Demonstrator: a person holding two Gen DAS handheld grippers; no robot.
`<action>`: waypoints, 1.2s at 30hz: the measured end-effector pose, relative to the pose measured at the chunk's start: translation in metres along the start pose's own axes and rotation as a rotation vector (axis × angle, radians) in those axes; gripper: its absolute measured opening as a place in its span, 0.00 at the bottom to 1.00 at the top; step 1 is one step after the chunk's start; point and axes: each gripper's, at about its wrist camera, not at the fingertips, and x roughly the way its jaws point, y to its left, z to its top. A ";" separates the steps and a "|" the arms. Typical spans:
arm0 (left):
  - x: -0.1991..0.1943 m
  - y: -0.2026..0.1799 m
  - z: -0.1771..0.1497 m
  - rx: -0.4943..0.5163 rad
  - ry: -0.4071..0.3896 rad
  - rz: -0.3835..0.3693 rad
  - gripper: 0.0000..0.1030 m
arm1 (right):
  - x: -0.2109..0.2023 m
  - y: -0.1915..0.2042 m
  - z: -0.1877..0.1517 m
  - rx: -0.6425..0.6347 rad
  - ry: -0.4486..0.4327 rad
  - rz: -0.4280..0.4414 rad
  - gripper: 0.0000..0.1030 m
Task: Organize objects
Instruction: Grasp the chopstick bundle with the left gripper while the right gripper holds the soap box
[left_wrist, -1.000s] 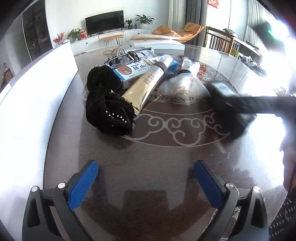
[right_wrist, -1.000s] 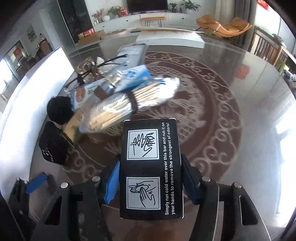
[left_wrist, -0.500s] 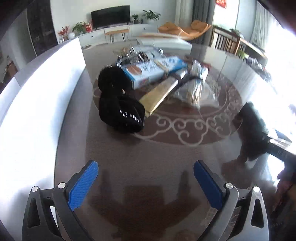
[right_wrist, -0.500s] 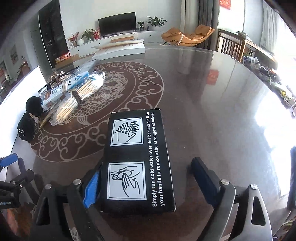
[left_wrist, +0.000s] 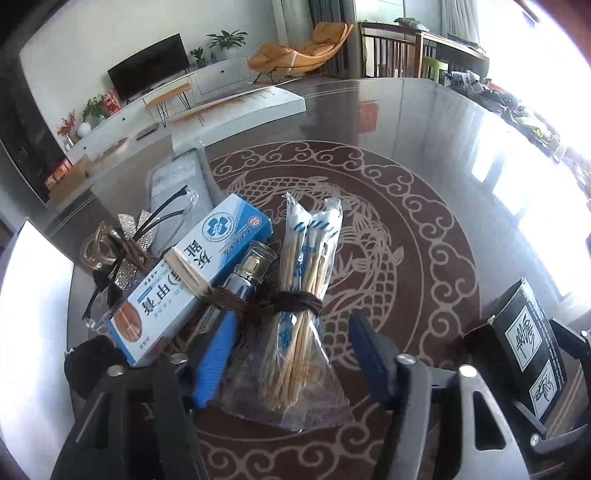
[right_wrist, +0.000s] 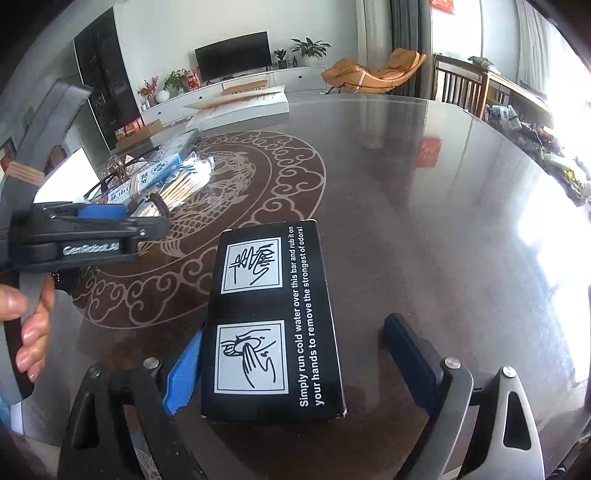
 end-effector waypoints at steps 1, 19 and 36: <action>0.003 0.001 0.001 -0.018 0.022 -0.010 0.28 | 0.000 0.000 0.000 0.000 0.000 0.000 0.89; -0.041 -0.019 -0.107 -0.154 0.002 -0.040 1.00 | 0.001 0.002 0.000 -0.019 0.009 -0.017 0.89; -0.041 -0.018 -0.103 -0.135 -0.051 -0.050 1.00 | 0.002 0.002 0.000 -0.023 0.021 -0.021 0.95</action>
